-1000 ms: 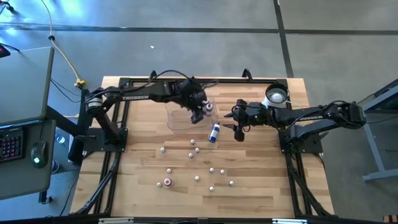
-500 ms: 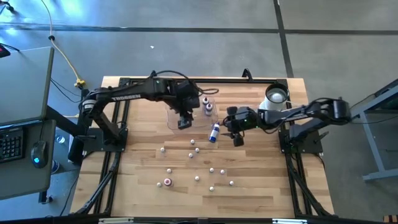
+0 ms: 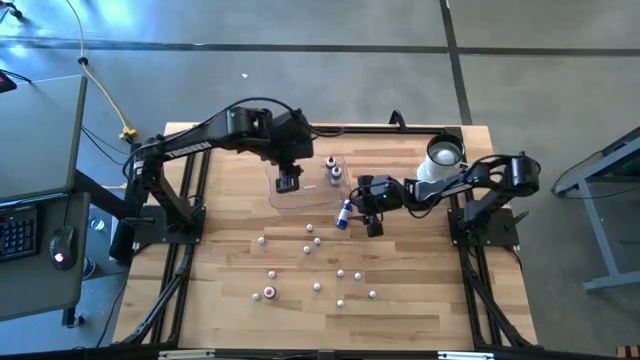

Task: Pick & Place food coloring
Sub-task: Put the large blue food coloring bottle into the transparent bin

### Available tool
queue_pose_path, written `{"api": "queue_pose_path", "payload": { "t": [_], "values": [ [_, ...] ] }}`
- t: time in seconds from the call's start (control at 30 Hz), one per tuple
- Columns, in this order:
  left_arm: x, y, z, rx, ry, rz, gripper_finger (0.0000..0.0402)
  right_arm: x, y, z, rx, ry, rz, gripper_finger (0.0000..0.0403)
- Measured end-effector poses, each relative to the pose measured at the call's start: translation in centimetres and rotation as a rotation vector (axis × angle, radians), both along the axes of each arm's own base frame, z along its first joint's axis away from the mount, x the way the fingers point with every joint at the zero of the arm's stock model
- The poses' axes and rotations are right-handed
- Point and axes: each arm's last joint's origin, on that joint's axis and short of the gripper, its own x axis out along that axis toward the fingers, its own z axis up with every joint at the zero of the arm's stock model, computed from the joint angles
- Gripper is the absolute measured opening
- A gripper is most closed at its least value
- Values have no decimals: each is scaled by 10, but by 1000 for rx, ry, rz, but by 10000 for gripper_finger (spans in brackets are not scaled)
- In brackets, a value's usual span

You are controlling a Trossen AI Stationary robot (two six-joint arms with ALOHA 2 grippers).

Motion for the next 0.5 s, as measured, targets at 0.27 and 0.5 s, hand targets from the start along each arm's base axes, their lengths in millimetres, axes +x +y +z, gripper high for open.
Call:
{"api": "queue_pose_path", "payload": {
  "t": [0.27, 0.5],
  "values": [
    [-2, 0, 5, 27, -1, 3, 192, -2, 0, -18, 41, 96, -46, 197],
    [-3, 1, 5, 43, 5, 14, 192, -7, 11, -16, 123, 154, -81, 197]
  ]
}}
